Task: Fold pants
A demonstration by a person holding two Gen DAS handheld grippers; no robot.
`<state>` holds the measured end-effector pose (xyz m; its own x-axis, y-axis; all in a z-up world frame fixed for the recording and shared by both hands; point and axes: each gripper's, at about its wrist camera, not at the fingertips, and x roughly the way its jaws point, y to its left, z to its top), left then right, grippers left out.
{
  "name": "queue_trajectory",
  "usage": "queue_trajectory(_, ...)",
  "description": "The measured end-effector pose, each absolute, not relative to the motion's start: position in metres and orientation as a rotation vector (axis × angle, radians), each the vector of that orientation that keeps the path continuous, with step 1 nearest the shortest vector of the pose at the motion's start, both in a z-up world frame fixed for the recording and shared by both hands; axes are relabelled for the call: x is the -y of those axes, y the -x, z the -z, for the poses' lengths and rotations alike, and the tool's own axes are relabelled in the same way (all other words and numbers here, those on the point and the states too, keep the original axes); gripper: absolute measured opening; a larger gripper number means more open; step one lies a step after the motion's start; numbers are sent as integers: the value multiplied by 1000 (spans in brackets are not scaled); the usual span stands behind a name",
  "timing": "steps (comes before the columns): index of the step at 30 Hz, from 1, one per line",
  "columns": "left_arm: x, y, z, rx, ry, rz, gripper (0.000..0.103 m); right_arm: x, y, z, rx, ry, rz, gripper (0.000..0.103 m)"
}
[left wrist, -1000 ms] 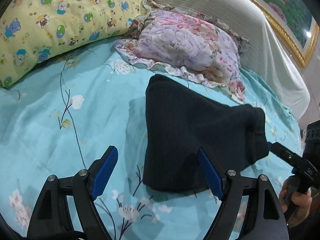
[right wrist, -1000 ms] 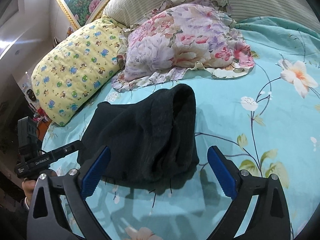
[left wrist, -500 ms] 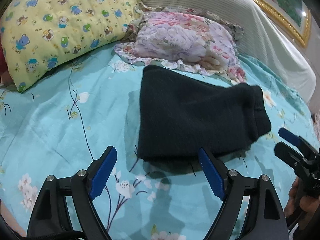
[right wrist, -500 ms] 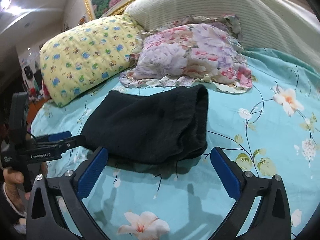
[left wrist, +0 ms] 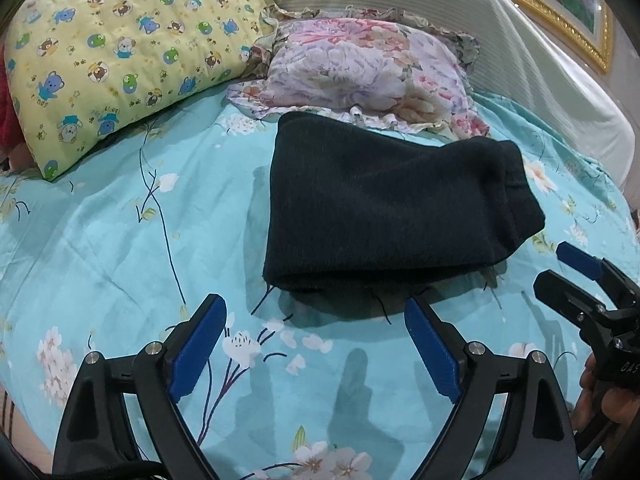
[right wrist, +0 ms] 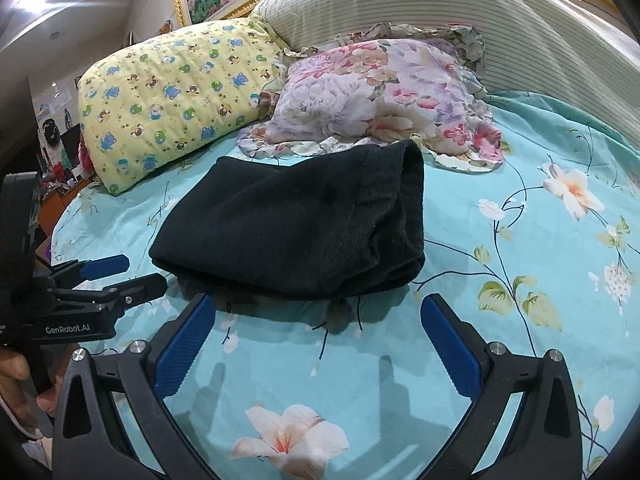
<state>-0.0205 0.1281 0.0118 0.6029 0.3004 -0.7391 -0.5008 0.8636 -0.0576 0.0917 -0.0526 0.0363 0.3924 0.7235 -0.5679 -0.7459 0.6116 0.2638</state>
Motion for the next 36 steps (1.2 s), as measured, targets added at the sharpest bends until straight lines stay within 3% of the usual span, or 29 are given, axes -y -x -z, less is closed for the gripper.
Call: queue_trajectory(36, -126, 15, 2, -812, 244, -494, 92, 41, -82, -31, -670, 28, -932, 102)
